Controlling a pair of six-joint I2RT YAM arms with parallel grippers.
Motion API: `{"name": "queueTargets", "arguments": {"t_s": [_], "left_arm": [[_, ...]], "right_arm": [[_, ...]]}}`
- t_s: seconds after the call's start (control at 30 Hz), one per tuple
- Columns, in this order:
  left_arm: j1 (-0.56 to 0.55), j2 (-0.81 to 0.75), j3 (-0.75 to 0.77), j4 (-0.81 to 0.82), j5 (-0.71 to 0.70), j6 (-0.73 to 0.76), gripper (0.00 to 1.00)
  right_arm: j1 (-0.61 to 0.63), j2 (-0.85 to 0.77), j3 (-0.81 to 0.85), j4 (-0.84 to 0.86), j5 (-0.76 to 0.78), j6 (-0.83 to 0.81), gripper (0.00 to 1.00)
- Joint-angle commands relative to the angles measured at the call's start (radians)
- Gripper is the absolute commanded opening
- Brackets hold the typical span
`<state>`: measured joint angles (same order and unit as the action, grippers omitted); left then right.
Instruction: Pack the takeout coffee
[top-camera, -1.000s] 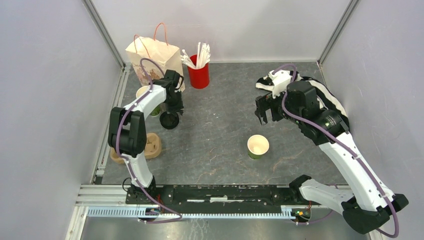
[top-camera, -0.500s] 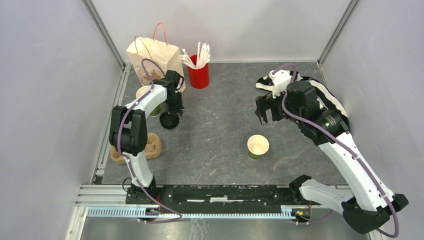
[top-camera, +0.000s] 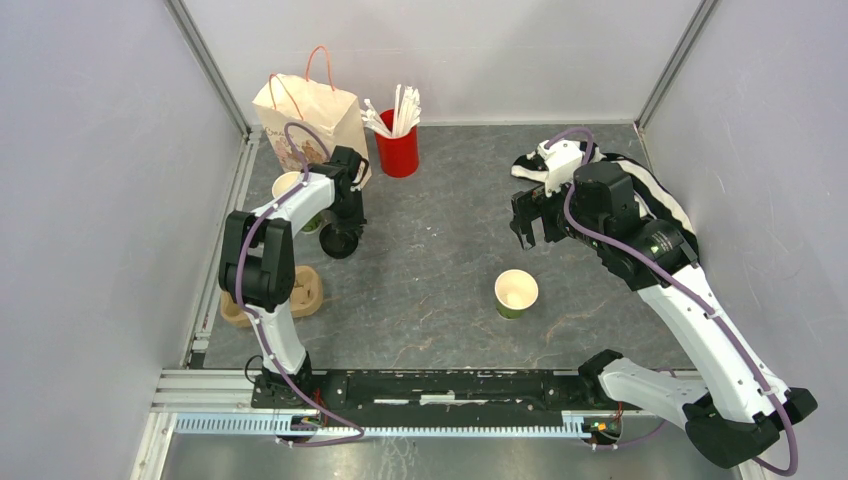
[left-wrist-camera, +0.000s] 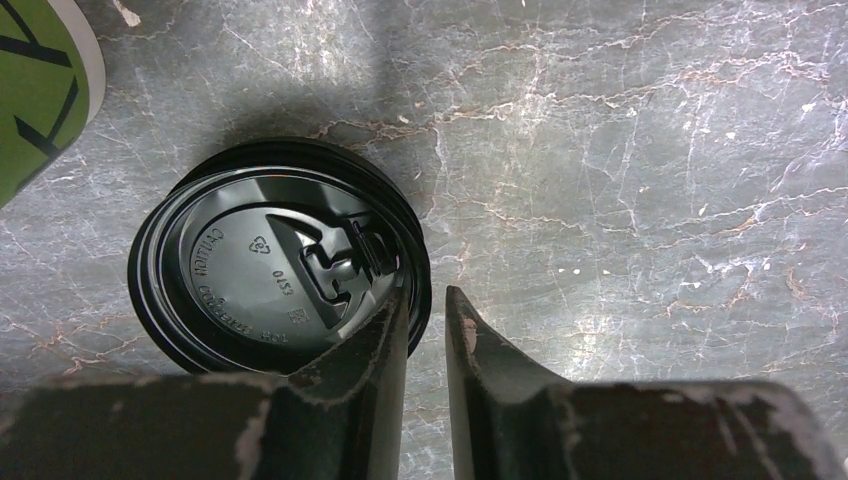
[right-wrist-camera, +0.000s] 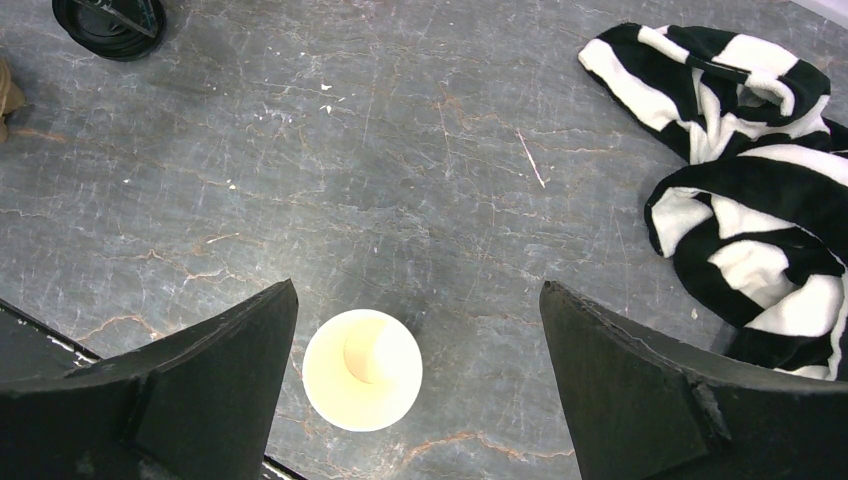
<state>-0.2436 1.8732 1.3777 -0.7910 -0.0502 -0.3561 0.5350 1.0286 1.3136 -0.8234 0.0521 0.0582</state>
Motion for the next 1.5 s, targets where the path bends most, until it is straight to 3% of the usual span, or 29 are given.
{"name": "queueTargets", "arguments": {"t_s": [0.0,0.67,1.47], "left_arm": [[0.006,-0.031,-0.003,0.025,-0.008,0.044,0.25],[0.006,-0.064,0.024,-0.003,-0.037,0.057,0.02],[0.006,-0.226,0.017,-0.033,-0.117,0.048,0.02]], "right_arm": [[0.000,-0.016,0.012,0.046,0.001,0.010,0.98],[0.001,-0.013,0.012,0.047,-0.006,0.009,0.98],[0.001,-0.016,0.003,0.053,-0.025,0.016,0.98]]}}
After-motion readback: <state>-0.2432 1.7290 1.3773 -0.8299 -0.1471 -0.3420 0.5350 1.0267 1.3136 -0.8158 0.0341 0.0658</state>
